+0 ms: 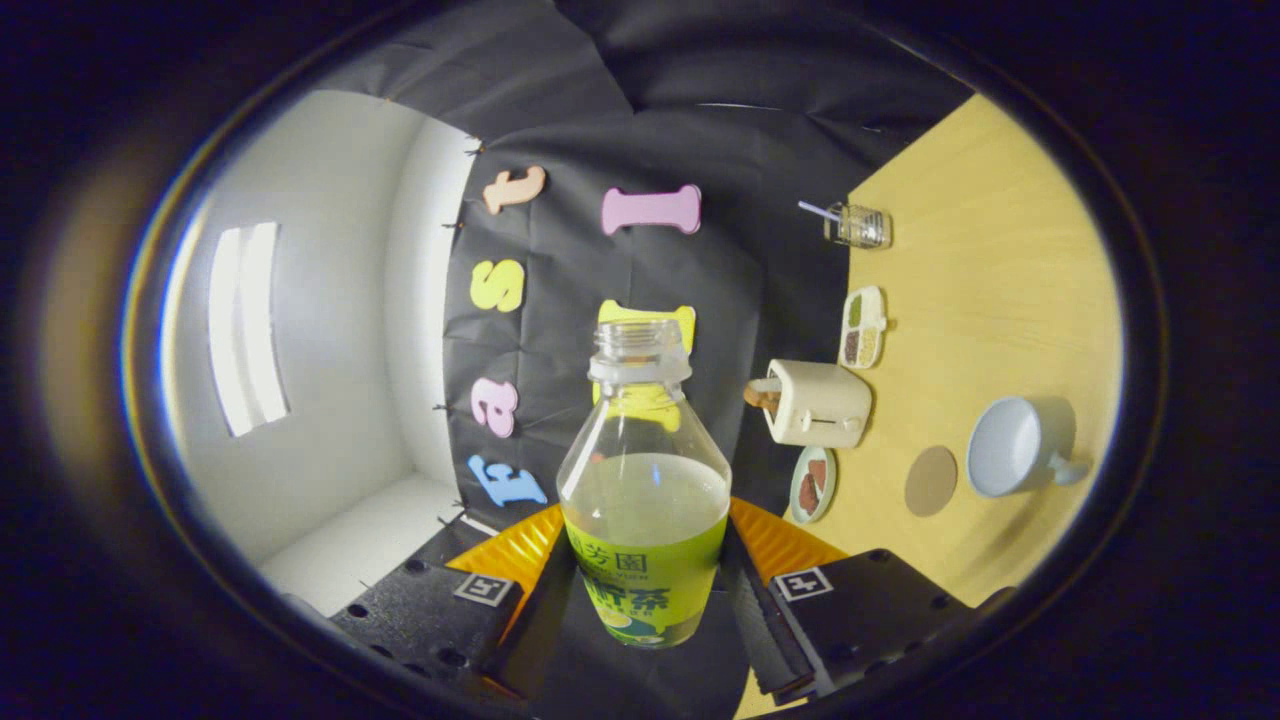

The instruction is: Take the bottle from table, then pour the juice into the cup, finally place the bottle on the coaster

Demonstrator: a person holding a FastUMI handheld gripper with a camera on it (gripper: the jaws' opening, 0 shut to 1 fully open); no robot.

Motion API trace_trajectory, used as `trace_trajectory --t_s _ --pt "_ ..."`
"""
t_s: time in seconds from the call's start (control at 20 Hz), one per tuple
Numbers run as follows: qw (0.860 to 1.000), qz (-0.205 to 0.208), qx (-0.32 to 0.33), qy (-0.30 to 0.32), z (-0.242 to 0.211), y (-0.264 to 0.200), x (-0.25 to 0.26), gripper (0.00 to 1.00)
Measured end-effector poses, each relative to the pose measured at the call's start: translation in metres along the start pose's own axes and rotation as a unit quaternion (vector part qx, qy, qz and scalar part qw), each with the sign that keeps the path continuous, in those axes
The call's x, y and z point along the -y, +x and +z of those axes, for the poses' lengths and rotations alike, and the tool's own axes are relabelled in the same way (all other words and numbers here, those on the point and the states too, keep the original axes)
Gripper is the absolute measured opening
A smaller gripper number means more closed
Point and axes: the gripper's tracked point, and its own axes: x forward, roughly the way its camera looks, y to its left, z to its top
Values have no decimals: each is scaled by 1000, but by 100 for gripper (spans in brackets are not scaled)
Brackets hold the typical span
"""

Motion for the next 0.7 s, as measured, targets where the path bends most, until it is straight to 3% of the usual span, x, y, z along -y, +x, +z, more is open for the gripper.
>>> trace_trajectory --t_s 0.15,0.35,0.5,0.7 --pt "996 -40 -3 -85 2 0 15 80" --pt "983 -39 8 -180 1 3 8 80" --pt "956 -77 12 -282 1 3 21 80" --pt "904 -148 0 -402 -3 2 49 81"
